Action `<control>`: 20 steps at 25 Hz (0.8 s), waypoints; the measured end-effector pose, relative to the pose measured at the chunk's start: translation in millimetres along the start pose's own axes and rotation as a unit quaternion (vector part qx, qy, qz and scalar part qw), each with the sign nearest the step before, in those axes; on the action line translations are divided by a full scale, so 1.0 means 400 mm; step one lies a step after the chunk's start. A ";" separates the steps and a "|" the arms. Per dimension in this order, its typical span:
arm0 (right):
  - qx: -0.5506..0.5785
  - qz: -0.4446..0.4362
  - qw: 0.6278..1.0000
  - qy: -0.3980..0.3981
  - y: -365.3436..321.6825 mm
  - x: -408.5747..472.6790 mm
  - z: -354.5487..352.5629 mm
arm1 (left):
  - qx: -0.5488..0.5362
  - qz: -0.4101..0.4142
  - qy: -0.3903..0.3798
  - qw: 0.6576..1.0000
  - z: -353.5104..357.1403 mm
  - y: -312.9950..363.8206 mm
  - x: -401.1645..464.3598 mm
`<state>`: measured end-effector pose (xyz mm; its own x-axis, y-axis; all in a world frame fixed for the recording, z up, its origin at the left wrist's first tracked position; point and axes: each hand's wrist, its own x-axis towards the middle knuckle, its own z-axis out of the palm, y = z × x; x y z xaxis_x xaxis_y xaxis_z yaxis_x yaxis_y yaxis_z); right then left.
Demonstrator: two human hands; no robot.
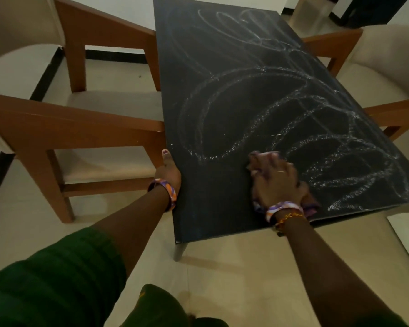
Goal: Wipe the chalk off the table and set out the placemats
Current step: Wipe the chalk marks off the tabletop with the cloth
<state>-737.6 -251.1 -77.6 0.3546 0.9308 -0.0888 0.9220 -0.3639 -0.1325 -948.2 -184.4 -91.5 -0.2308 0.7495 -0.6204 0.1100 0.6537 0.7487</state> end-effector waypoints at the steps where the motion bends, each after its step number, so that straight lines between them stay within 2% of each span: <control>1: 0.007 0.063 0.998 -0.016 0.041 0.015 -0.015 | 0.002 -0.002 0.003 1.000 0.000 0.001 0.002; 3: 0.024 0.130 0.991 -0.009 0.045 0.020 -0.026 | 0.006 -0.005 0.001 1.000 -0.001 0.000 0.006; 4: 0.021 0.115 0.993 0.009 0.009 0.009 -0.020 | 0.009 -0.009 -0.002 1.000 -0.002 -0.001 0.007; 6: -0.001 0.010 0.999 0.032 -0.104 -0.034 0.003 | 0.018 -0.011 -0.004 1.000 -0.002 0.001 0.006; 8: -0.013 -0.106 0.994 0.016 -0.193 -0.073 0.032 | 0.023 -0.011 0.004 1.000 0.001 0.003 0.003; 10: -0.025 -0.149 0.988 -0.011 -0.193 -0.058 0.032 | 0.031 -0.007 0.006 0.999 0.001 0.001 0.005; 12: -0.004 -0.096 0.995 0.004 -0.098 -0.003 0.013 | 0.036 0.001 -0.002 0.999 0.000 -0.003 0.008; 14: 0.014 0.033 0.999 -0.005 0.022 0.046 -0.012 | 0.043 0.010 0.000 0.999 0.000 -0.006 0.010; 16: 0.037 0.140 0.989 -0.023 0.070 0.053 -0.026 | 0.045 0.008 0.006 0.999 -0.001 -0.005 0.011; 18: 0.018 0.127 0.992 -0.019 0.008 0.013 -0.015 | 0.037 -0.005 0.004 0.999 0.001 0.000 0.010; 20: -0.017 0.005 1.000 -0.003 -0.104 -0.068 0.018 | 0.030 -0.013 0.007 0.999 0.000 0.006 0.004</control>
<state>-786.7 -261.5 -76.7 0.3640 0.9265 -0.0955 0.9228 -0.3726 -0.0981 -948.3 -181.5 -90.8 -0.2468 0.7316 -0.6355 0.1626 0.6777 0.7171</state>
